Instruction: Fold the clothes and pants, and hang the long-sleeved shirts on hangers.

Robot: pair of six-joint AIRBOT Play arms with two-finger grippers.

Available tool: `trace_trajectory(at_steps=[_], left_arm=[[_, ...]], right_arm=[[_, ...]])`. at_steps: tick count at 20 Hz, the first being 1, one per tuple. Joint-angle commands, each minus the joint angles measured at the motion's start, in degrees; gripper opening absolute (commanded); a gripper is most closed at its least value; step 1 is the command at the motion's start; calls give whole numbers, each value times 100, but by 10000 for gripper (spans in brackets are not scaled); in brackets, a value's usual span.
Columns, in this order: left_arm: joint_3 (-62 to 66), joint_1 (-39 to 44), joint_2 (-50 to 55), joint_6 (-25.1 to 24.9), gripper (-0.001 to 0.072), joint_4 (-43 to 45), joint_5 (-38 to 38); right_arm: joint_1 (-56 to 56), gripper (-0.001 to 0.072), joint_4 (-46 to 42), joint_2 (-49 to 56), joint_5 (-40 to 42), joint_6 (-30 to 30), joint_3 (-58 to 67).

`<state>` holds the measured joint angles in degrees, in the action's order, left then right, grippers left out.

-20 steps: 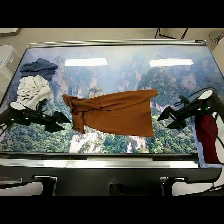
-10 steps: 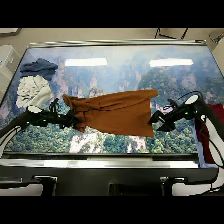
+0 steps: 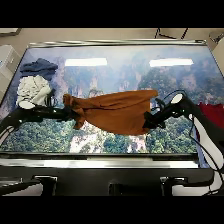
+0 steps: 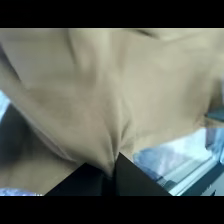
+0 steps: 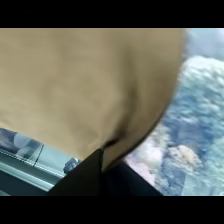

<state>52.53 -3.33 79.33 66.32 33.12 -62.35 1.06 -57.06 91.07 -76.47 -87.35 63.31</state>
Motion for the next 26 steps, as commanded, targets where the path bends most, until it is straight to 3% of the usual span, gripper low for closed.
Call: trace_trajectory(at_steps=[1,3,6,9,12,16,18,20,23,26], left_arm=[[883,-402,-619,-697,25,-11,-970],[1998,-909,-1115,-684,26,-24,-1244],[4092,-1703,-1770,-225,27,-205,-1263],[5589,-2120,-2328,391,27,-210,-1097],[5821,-2085,-3014,710,26,-212,-498],[5821,-2087,-3488,726,26,-210,570],[5818,-2087,-3467,728,26,-175,629],[5790,-2087,-3272,894,26,52,247],[5125,-2085,-2793,911,26,164,-573],[3508,-1797,-2188,487,26,203,-798]], right_arm=[[-96,33,-623,-566,26,122,782],[-96,34,-1473,-1239,190,92,1961],[-96,36,-2839,-2352,721,-223,3814],[-96,35,-3324,-3456,1152,-535,4597],[-98,35,-3320,-4260,1488,-542,4597],[-96,35,-3327,-4666,2218,-542,4597],[-96,35,-3373,-4636,2350,-540,4597],[-96,36,-3523,-4439,1915,-540,4597],[-98,36,-3532,-3668,289,-542,4583],[-96,36,-3534,-2396,-660,-544,4094]])
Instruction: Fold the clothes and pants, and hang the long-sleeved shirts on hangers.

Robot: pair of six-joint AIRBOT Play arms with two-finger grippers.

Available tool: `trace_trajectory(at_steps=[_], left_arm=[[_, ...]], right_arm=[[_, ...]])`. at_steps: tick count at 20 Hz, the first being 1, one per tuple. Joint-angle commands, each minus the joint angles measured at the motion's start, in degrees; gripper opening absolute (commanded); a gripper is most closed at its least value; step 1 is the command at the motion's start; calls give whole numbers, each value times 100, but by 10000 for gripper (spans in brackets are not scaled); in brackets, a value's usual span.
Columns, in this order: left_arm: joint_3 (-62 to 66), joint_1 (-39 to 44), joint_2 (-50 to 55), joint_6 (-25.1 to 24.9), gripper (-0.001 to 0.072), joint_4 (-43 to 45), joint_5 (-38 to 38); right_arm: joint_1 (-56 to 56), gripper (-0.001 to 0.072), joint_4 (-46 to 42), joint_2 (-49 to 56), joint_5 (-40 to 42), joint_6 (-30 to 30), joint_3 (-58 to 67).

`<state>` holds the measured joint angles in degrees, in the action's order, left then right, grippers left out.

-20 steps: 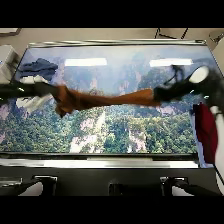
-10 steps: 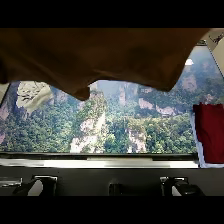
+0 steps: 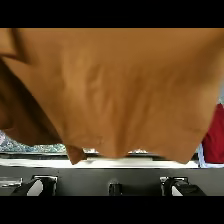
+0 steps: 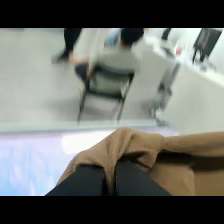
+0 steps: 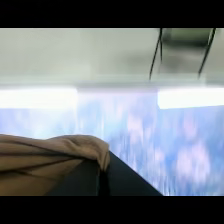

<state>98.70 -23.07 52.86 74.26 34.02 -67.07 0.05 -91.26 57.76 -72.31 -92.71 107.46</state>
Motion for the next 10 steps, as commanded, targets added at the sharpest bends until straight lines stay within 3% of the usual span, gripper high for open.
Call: trace_trajectory(at_steps=[1,5,7,10], left_arm=[[-1722,337,708,-409,27,114,-173],[-3158,903,2140,-636,27,94,1058],[-3117,1043,2852,-634,27,-17,1051],[-3117,1228,3491,-636,27,-236,1054]], right_arm=[[4,36,-83,1375,-931,-20,-575],[4,37,149,3206,2,-833,-914],[2,37,581,3738,74,-1429,-914],[2,36,1322,4212,221,-1532,-916]])
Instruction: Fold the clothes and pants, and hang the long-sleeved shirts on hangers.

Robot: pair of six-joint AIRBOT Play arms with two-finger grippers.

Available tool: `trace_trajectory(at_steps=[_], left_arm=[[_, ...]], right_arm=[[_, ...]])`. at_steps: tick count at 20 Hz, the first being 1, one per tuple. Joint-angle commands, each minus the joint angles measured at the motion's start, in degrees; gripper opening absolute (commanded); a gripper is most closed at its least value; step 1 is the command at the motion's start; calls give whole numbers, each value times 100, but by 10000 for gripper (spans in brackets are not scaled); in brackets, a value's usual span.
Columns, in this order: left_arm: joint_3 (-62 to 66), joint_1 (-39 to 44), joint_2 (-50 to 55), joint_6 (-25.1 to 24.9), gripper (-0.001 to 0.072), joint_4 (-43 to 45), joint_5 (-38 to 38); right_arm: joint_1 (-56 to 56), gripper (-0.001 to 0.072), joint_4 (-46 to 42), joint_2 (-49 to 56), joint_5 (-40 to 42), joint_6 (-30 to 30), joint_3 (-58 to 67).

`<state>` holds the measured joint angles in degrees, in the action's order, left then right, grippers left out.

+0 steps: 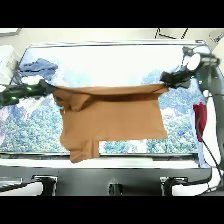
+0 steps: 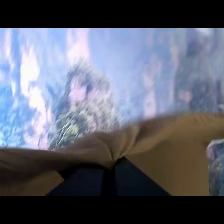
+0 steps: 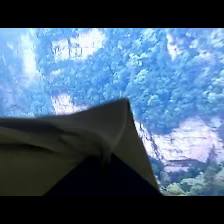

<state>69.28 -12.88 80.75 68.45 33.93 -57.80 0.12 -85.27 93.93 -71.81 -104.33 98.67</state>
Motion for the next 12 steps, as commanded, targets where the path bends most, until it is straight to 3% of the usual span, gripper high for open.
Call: trace_trajectory(at_steps=[1,3,4,5,6,8,10,12], left_arm=[[-175,271,824,-52,27,-227,111],[-168,334,927,-52,31,-229,107],[-133,315,918,-48,101,-229,61],[-26,223,901,-39,308,-227,-162],[142,57,890,-31,477,-214,-560],[595,-452,887,496,520,334,-1589],[745,-942,852,1224,519,1495,-2673],[245,-1237,597,1255,507,2417,-3180]], right_arm=[[-4,36,824,678,177,-369,-37],[-2,39,876,730,232,-369,-35],[44,123,850,693,236,-365,-4],[142,308,868,638,157,-365,76],[339,427,866,560,-94,-267,223],[925,544,855,363,-881,262,470],[1624,561,809,175,-1958,586,455],[2166,561,774,46,-2741,866,157]])
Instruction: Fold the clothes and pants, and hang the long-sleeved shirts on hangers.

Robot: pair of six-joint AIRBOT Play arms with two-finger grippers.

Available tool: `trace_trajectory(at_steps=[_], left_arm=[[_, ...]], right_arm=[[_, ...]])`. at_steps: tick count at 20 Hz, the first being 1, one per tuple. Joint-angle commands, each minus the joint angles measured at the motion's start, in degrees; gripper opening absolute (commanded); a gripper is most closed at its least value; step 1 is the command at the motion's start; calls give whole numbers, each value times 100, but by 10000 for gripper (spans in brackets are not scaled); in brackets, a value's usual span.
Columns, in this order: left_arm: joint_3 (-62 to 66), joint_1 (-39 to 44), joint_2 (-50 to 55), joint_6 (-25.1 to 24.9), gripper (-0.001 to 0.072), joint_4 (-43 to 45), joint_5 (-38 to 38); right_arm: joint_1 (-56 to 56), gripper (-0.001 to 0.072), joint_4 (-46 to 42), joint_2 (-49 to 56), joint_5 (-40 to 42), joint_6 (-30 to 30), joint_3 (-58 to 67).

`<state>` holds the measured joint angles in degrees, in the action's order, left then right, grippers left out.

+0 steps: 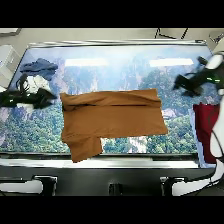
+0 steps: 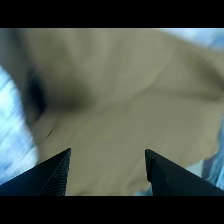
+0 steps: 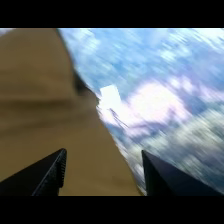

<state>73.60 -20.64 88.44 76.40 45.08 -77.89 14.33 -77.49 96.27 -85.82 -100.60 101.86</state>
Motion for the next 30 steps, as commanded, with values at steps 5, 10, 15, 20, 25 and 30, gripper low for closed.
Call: trace_trajectory(at_steps=[5,10,15,20,25,30], left_arm=[[-3156,-605,-1346,-389,486,1145,-96],[-3998,-564,-1325,-960,431,192,468],[-3991,-184,-1158,-935,419,177,1102],[-3989,243,-1163,-754,102,142,1587],[-3976,243,-1360,-787,26,140,1508],[-3978,247,-1646,-787,26,136,1423]], right_arm=[[1069,560,120,-798,-1130,815,-1847],[1071,558,538,-861,-1014,898,-2439],[1071,556,621,-861,-1016,942,-2439],[1069,550,638,-866,-964,942,-2446],[573,574,411,-848,-240,1237,-3392],[562,569,1217,-540,422,1305,-4052]])
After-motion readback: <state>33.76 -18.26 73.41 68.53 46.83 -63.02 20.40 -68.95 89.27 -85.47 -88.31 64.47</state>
